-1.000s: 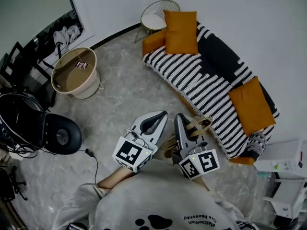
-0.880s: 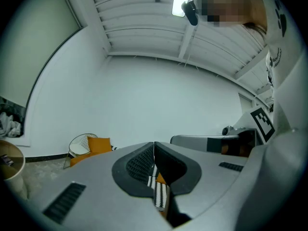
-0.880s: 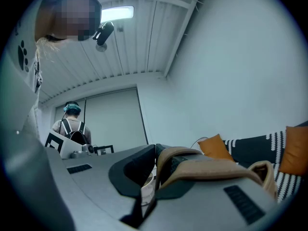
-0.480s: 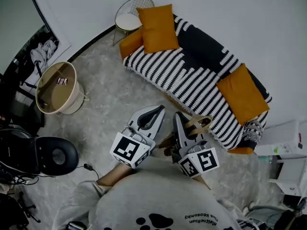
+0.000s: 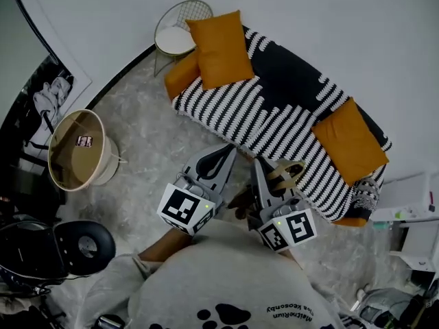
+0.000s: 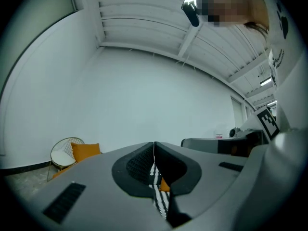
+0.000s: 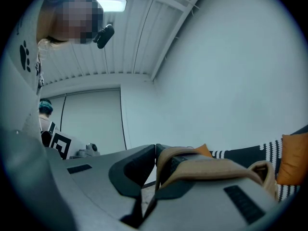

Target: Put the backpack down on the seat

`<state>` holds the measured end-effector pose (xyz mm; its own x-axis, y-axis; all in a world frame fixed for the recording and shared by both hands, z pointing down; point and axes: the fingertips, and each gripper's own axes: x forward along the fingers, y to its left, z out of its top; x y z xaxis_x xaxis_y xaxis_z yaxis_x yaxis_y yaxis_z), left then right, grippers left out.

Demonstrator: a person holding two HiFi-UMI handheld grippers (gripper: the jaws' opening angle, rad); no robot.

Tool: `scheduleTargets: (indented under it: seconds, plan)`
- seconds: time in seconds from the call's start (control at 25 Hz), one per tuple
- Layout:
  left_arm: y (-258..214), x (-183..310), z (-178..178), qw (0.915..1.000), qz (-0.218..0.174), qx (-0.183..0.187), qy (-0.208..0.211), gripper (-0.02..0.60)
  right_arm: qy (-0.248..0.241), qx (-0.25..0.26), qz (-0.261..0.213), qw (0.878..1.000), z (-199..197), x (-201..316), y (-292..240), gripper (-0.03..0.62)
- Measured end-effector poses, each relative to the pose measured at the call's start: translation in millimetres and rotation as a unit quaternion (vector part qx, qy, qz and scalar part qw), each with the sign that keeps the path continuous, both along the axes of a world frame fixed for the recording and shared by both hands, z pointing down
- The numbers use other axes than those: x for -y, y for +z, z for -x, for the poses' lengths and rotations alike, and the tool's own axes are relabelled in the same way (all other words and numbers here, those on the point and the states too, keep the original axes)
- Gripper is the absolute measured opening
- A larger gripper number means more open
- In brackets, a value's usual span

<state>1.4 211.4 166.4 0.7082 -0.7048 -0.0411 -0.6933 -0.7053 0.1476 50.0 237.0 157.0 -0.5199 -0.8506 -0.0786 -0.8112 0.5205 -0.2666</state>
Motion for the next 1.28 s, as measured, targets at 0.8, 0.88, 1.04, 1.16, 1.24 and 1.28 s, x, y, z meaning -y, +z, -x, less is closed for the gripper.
scheduleTargets:
  seconds: [0.8,0.88,1.04,1.16,1.24,1.28]
  plan:
    - [24.8,135.8,65.9,0.9994,0.027,-0.02,-0.001,0.02,0.003,-0.006,0.025,1.0,58.7,140.1,19.8,0.034]
    - [26.8,145.4,70.4,0.9993,0.028,-0.022,-0.01,0.02,-0.004,-0.005,0.028,1.0,61.4,151.6,22.0,0.034]
    - [31.6,168.8,77.7,0.9989,0.03,-0.024,-0.028,0.02,-0.019,0.002,0.031,0.999,65.1,179.1,26.9,0.034]
    - [35.2,196.7,76.7,0.9982,0.038,-0.023,-0.041,0.02,-0.034,0.012,0.039,0.999,63.0,212.6,28.3,0.034]
    - [37.9,218.3,72.6,0.9976,0.042,-0.023,-0.049,0.02,-0.042,0.026,0.044,0.998,57.3,238.4,29.5,0.034]
    - [39.5,228.3,70.5,0.9975,0.042,-0.023,-0.051,0.02,-0.045,0.033,0.045,0.997,54.6,250.2,30.9,0.034]
